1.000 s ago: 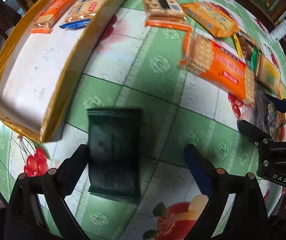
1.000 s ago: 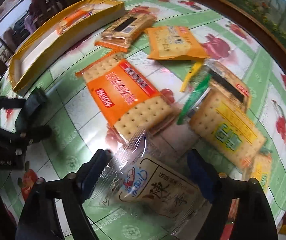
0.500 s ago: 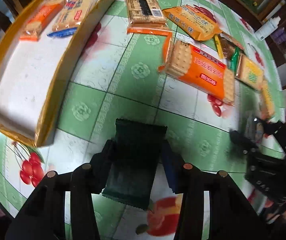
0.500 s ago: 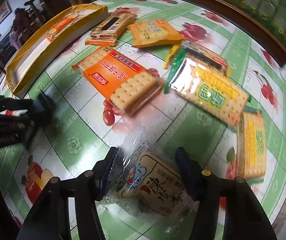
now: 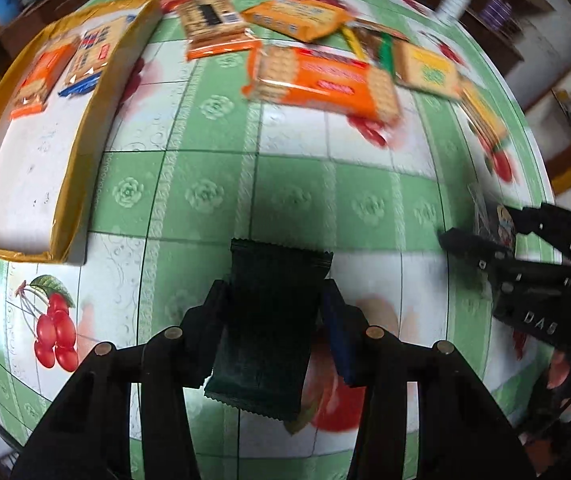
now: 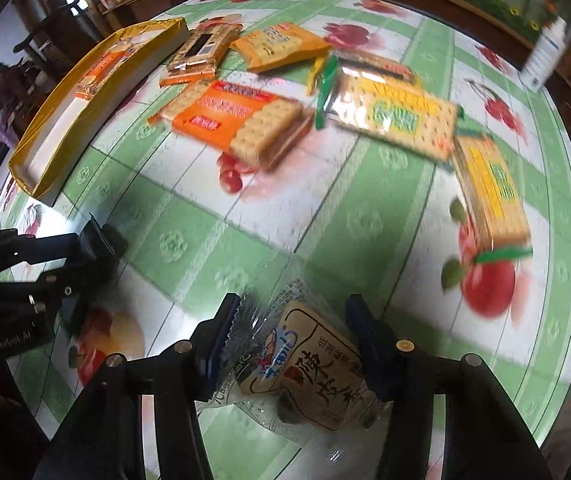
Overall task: Organize snacks
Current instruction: 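Carry the clear bag with the right tool while the left tool carries the green pack to the tray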
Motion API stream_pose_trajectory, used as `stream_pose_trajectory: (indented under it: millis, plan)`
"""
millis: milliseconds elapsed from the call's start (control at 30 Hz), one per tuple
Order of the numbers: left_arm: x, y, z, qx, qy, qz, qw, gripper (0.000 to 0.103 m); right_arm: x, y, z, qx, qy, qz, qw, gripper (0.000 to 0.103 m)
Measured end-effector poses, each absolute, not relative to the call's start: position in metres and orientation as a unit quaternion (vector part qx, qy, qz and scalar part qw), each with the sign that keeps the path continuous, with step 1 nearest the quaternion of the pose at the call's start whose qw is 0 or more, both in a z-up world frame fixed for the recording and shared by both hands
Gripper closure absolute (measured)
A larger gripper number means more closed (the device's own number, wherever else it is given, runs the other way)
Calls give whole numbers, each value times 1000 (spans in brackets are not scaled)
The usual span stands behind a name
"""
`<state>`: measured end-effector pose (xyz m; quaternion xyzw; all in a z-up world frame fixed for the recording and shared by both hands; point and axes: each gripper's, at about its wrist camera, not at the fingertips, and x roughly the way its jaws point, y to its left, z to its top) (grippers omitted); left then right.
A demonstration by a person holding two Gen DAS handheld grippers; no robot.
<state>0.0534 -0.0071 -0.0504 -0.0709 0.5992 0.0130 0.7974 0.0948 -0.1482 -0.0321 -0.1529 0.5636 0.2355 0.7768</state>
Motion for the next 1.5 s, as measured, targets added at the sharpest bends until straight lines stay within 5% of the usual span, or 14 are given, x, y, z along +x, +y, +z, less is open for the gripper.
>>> stream_pose_trajectory:
  millis: [600,1500]
  plan:
    - [9,13,-21,-21,570,-41,820,59,29,-137,-19,-122,589,207,772,48]
    - [31,154,36,-68,512,32,856,58,77,39,45,-135,535,267,790,48]
